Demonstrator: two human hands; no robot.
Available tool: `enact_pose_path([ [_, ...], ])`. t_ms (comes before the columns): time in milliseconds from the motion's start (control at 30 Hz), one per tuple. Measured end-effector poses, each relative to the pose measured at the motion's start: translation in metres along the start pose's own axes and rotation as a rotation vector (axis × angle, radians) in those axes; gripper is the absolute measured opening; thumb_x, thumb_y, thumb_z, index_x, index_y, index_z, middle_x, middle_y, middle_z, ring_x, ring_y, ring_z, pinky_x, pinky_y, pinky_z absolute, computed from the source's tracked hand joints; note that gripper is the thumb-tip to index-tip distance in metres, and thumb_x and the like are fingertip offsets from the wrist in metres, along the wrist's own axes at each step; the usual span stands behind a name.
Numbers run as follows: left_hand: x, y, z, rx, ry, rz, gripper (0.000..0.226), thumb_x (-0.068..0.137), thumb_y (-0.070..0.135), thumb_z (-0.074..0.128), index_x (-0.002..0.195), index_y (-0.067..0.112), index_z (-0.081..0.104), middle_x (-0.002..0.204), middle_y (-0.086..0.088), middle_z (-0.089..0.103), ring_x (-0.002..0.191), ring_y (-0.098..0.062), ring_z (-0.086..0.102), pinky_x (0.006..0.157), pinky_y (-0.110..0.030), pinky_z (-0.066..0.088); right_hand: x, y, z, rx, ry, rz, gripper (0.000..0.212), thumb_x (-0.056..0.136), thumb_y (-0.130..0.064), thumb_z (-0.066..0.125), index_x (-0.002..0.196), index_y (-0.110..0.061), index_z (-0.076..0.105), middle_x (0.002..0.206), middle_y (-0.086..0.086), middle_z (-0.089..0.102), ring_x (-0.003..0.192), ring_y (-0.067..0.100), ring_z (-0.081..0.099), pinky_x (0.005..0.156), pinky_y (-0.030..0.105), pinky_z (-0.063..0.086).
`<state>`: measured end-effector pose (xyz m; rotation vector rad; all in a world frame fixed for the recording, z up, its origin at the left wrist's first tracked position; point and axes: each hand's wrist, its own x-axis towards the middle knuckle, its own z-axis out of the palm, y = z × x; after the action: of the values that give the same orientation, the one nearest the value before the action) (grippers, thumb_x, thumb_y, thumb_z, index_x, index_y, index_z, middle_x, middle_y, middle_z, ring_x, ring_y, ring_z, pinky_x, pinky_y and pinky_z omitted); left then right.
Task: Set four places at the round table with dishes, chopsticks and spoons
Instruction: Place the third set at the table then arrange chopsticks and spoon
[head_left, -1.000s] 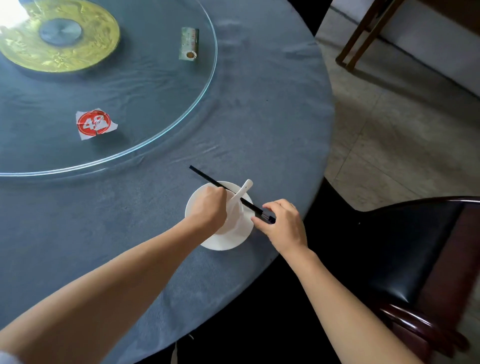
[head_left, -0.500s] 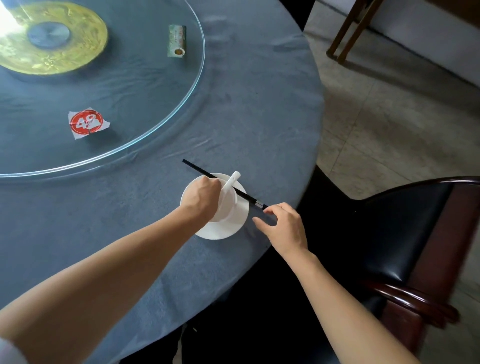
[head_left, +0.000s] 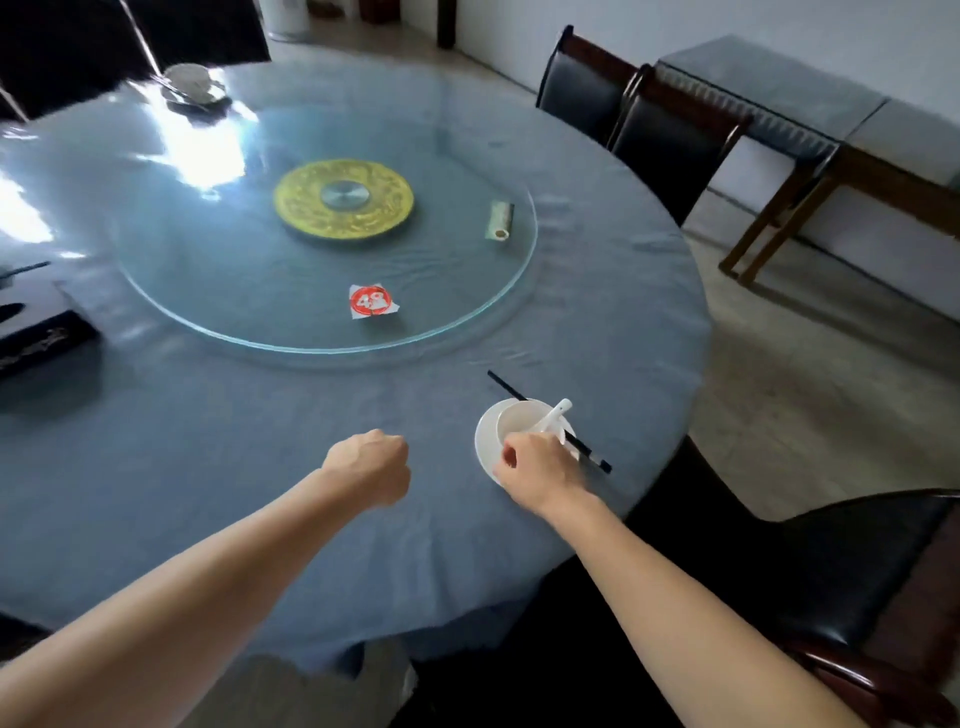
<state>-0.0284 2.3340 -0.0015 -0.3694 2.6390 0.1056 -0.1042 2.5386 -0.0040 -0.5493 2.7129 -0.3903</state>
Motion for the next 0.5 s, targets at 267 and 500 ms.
enact_pose_path([
  [267, -0.197, -0.174, 0.06, -0.22, 0.105, -0.379, 0.025, 0.087, 0.028, 0.048, 0.099, 0.015, 0.066, 0.111, -0.011, 0.067, 0.099, -0.033, 0.065, 0.07, -0.028, 0.042, -0.083, -0.227, 0.07, -0.325, -0.361, -0.404, 0.027, 0.088, -0.035, 0.055, 0.1, -0.013, 0.064, 0.105, 0.008, 0.067, 0.097, 0.031, 0.064, 0.071, 0.031, 0.046],
  [500, -0.456, -0.292, 0.207, -0.497, 0.013, -0.781, 0.04, 0.092, 0.034, 0.044, 0.117, 0.01, 0.064, 0.126, -0.016, 0.064, 0.113, -0.035, 0.063, 0.087, -0.038, 0.051, -0.278, -0.438, 0.22, -0.557, -0.552, -0.948, 0.022, 0.087, -0.026, 0.05, 0.098, -0.015, 0.066, 0.111, 0.013, 0.067, 0.103, 0.034, 0.062, 0.079, 0.034, 0.051],
])
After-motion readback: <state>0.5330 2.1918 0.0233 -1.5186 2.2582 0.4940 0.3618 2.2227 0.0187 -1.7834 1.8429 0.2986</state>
